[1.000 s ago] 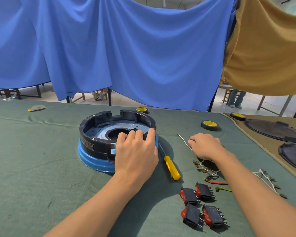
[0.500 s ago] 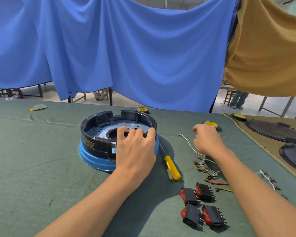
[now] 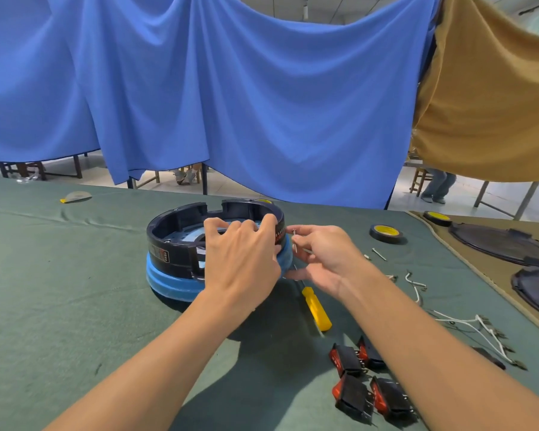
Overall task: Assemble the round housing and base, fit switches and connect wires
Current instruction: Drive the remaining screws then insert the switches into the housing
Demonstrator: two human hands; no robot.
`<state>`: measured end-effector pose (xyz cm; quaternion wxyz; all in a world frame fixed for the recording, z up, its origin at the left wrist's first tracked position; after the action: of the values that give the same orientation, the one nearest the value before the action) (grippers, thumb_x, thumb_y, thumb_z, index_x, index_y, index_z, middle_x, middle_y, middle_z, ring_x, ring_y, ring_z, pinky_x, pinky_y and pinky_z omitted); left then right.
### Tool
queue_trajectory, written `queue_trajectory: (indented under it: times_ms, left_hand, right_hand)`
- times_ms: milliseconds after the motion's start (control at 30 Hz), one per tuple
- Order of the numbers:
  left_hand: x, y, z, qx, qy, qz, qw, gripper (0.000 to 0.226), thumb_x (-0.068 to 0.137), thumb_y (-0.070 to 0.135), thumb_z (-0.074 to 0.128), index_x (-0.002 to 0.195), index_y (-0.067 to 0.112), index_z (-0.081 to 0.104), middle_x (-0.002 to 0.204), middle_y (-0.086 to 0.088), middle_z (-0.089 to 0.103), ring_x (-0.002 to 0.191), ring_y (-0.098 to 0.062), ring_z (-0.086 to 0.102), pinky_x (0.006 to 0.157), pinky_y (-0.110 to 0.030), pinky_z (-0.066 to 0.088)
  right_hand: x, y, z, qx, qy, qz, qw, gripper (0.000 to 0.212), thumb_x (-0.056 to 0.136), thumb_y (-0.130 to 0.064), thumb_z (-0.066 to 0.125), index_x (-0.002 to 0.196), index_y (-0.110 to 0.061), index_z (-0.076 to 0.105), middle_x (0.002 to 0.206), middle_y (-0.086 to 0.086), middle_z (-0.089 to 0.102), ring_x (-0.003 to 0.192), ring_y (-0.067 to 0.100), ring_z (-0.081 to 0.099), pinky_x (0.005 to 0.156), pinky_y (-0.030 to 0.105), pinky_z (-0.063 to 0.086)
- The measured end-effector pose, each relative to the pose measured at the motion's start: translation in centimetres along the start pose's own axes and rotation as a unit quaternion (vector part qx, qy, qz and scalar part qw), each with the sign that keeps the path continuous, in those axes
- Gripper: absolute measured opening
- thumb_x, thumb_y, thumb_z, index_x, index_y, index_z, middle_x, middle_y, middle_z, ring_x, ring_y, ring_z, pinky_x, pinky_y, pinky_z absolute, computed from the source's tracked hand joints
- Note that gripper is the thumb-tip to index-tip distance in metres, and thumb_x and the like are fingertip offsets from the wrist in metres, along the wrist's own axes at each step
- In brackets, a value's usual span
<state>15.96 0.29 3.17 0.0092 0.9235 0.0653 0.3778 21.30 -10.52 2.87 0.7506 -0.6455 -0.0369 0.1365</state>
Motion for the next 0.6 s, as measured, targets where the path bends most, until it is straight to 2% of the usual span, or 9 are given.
queue_trajectory:
  times_ms: [67,167,400,500,600]
  left_hand:
    - [-0.13,0.08,-0.07,0.001,0.001,0.003,1.0,0.024,0.093,0.036,0.056,0.112,0.022,0.052,0.089,0.002,0.067,0.084,-0.026,0.062,0.084,-0.042,0.023]
    - [-0.28,0.27,-0.43,0.011,0.02,0.018,1.0,0.029,0.088,0.04,0.063,0.104,0.018,0.053,0.081,0.001,0.066,0.077,-0.027,0.062,0.083,-0.043,0.03]
    - [-0.81,0.02,-0.13,0.079,-0.004,0.063,0.995,0.079,0.073,0.076,0.06,0.124,0.017,0.051,0.095,0.0,0.065,0.089,-0.025,0.06,0.085,-0.044,0.03]
    - [-0.92,0.08,0.21,0.101,-0.038,0.08,0.991,0.092,0.07,0.076,0.064,0.136,0.017,0.039,0.112,-0.003,0.061,0.104,-0.028,0.054,0.093,-0.049,0.031]
    - [-0.96,0.15,0.34,0.122,-0.053,0.087,0.987,0.097,0.073,0.066,0.068,0.142,0.014,0.027,0.121,-0.007,0.056,0.113,-0.03,0.051,0.097,-0.052,0.03]
  right_hand:
    - [0.11,-0.07,-0.31,0.023,0.015,-0.002,1.0,0.03,0.095,0.009,0.04,0.095,-0.004,0.067,0.074,0.01,0.056,0.068,0.017,0.056,0.073,0.06,0.055]
    - [0.02,-0.33,-0.41,0.035,0.019,-0.003,0.999,0.031,0.094,0.009,0.041,0.096,-0.005,0.069,0.07,0.01,0.056,0.064,0.015,0.057,0.071,0.06,0.055]
    - [0.16,-0.46,-0.41,0.045,0.032,-0.006,0.998,0.029,0.095,0.008,0.044,0.096,-0.006,0.07,0.076,0.009,0.058,0.07,0.016,0.057,0.055,0.05,0.056]
    - [0.05,-0.4,-0.34,0.041,0.034,-0.006,0.999,0.029,0.095,0.007,0.044,0.096,-0.007,0.07,0.08,0.009,0.059,0.074,0.017,0.059,0.048,0.046,0.054]
    - [-0.01,-0.47,-0.37,0.04,0.038,-0.008,0.998,0.029,0.095,0.006,0.045,0.094,-0.008,0.07,0.082,0.009,0.06,0.077,0.018,0.059,0.045,0.045,0.053]
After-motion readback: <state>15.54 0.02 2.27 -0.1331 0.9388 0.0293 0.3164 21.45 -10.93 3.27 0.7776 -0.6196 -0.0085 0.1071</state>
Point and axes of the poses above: each hand's wrist, its own x-axis towards the middle knuckle, its own z-axis out of the palm, y = z × x, the point moved 4 cm from there along x, towards the middle knuckle
